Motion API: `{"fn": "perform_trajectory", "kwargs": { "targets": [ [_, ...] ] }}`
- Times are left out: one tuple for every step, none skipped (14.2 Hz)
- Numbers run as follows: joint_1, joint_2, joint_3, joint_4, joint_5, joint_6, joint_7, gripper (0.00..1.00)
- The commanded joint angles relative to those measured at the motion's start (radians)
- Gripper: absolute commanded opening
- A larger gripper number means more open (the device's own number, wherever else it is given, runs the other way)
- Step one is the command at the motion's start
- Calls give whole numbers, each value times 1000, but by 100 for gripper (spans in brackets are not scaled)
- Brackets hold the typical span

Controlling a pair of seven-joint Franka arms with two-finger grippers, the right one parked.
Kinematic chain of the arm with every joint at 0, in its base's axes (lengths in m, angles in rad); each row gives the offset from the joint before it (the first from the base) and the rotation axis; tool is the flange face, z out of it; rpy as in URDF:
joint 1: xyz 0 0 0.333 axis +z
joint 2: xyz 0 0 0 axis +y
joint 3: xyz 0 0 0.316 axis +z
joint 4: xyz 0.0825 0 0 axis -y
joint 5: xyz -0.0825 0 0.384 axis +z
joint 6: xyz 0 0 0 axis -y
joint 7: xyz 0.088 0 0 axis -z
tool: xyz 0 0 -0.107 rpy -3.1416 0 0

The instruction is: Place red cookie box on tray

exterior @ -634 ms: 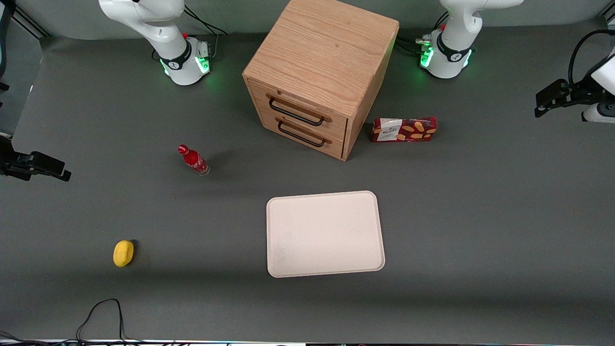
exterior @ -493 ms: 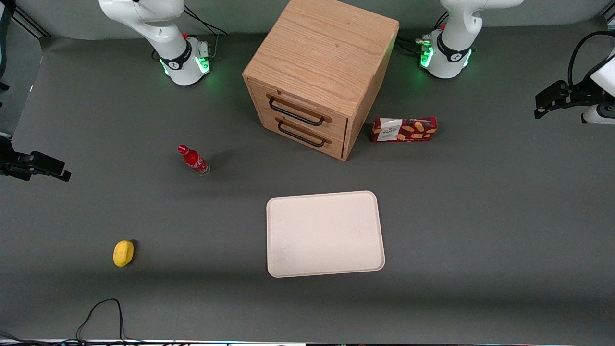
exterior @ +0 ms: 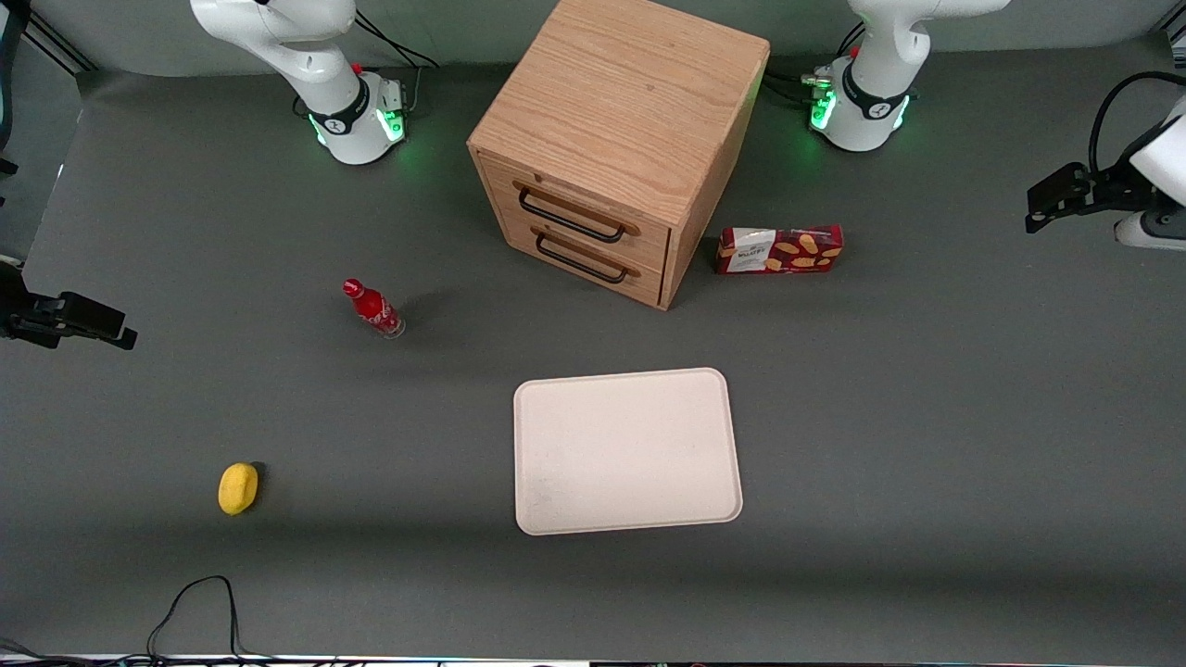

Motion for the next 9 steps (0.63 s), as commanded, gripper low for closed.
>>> {"fn": "perform_trajectory", "kwargs": {
  "targets": [
    [-21, -10, 12, -44, -31, -38, 93, 99],
    [-21, -12, 14, -58, -61, -43, 156, 99],
    [-21, -12, 14, -81, -78, -61, 252, 99],
    [-19, -18, 12, -117, -87, -70, 356, 99],
    [-21, -21, 12, -142, -92, -66, 442, 100],
    [-22, -17, 11, -155, -92, -64, 518, 100],
    [-24, -11, 5, -176, -92, -61, 599, 100],
    [-27, -10, -14, -214, -91, -42, 677, 100],
    [-24, -18, -40, -257, -89, -6, 746, 100]
  ]
}}
